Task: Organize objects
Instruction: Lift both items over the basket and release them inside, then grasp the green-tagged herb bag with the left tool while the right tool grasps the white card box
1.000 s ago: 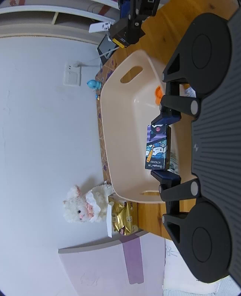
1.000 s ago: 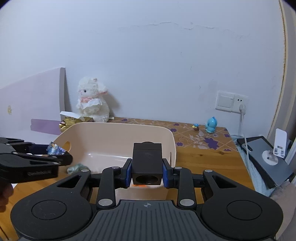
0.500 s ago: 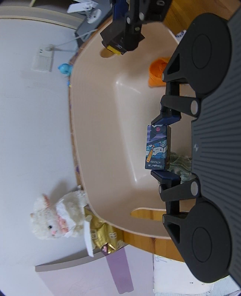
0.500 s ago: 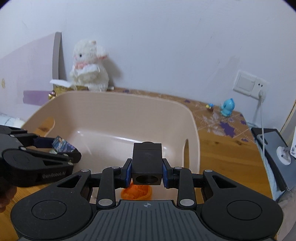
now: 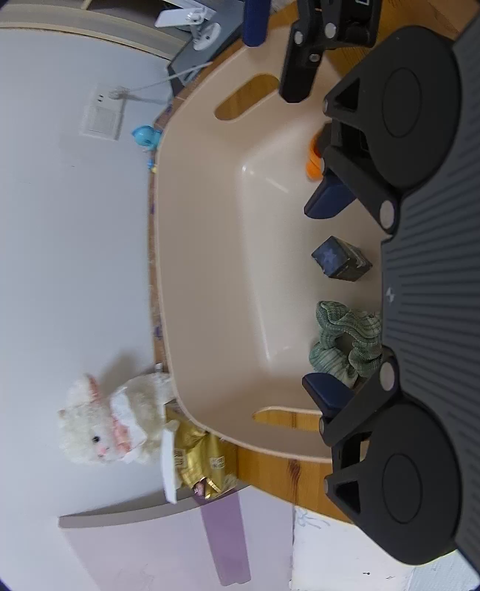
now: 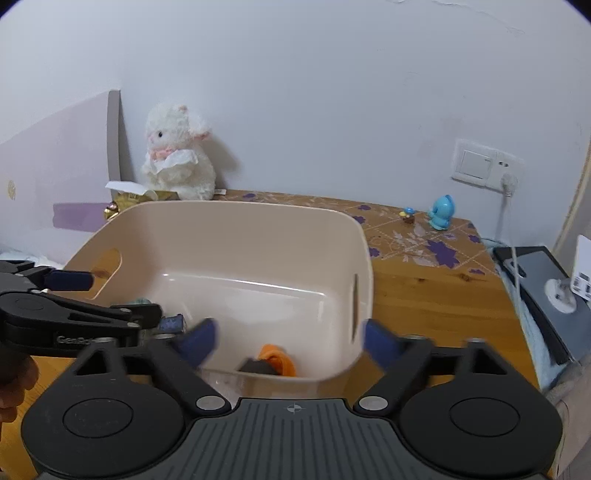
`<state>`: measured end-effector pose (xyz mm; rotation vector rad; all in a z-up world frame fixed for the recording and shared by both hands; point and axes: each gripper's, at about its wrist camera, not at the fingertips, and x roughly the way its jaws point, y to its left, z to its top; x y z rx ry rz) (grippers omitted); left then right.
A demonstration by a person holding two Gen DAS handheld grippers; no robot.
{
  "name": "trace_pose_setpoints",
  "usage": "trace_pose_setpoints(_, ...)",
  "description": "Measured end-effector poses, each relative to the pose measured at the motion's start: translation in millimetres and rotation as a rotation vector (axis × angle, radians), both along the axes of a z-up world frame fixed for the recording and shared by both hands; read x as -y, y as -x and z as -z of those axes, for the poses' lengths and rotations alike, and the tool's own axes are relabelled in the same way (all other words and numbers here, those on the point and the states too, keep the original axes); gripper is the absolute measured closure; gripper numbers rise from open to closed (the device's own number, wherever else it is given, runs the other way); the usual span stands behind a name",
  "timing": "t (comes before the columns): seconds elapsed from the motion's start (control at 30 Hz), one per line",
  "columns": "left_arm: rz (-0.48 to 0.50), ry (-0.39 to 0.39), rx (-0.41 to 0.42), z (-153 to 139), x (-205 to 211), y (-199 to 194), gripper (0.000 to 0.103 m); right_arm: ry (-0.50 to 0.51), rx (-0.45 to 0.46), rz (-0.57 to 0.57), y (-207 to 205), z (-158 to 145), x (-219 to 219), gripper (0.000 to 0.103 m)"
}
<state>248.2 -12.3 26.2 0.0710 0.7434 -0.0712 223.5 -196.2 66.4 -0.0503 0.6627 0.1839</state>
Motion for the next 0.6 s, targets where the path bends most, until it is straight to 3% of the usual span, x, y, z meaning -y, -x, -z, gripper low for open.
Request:
trace_pose_setpoints(0.3, -0.011, -0.04, 0.044, -23, 0, 39, 0.012, -0.037, -0.003, 0.022, 36, -11, 18, 0.0)
trace_pose_setpoints(0.6, -0.008, -0.047, 0.04, -25, -1, 77, 0.011, -0.007, -0.051, 0.021, 66, 7, 19, 0.0)
